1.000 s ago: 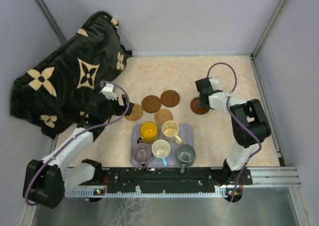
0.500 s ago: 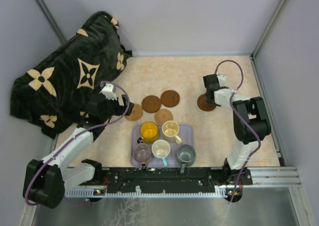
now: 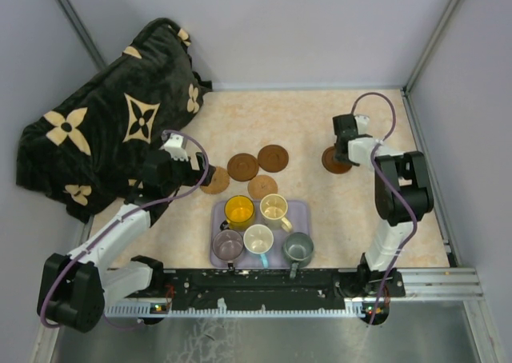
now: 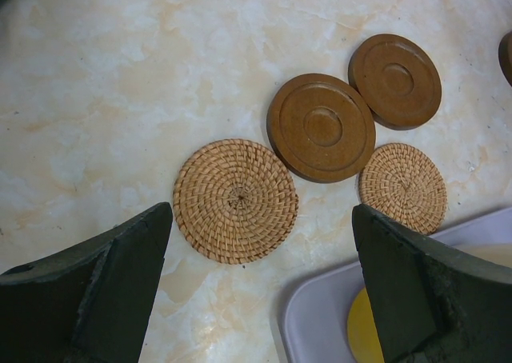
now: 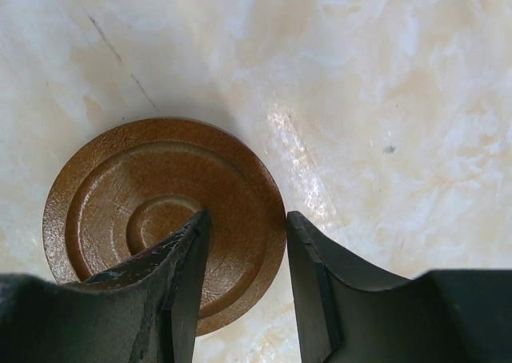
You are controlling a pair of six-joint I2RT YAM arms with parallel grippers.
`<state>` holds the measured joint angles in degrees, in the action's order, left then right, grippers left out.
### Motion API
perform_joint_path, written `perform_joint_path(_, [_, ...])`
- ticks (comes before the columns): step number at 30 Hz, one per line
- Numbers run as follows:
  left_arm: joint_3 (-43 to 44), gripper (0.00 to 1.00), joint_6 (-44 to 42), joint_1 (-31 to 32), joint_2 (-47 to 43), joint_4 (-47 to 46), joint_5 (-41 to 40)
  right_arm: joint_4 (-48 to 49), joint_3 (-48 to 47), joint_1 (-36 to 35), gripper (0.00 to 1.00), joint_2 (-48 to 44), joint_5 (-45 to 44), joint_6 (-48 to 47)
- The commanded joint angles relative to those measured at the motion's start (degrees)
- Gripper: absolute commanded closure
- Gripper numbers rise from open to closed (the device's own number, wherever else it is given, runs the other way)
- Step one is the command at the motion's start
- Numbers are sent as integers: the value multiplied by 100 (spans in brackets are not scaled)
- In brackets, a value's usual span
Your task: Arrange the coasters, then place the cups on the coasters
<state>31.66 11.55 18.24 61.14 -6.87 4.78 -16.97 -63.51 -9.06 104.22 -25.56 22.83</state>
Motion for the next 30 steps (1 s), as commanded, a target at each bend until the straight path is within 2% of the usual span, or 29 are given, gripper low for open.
perform_joint_path(1, [42,1,-73,3,37,-94,-25,22,-272,80,56,261,36,-158])
perform_joint_path(8, [51,1,-91,0,31,-78,-53,207,-320,80,53,61,174,-277])
perform_joint_path(20, [17,1,-56,4,-131,-84,-17,387,-267,2,49,-1394,293,-666])
perform_joint_path(24, [-17,1,-56,2,-127,-110,-83,283,-318,-533,49,-1576,387,-872])
perform_joint_path(30, [1,1,-17,4,-33,-138,-64,201,-547,-1427,49,-1177,654,-705])
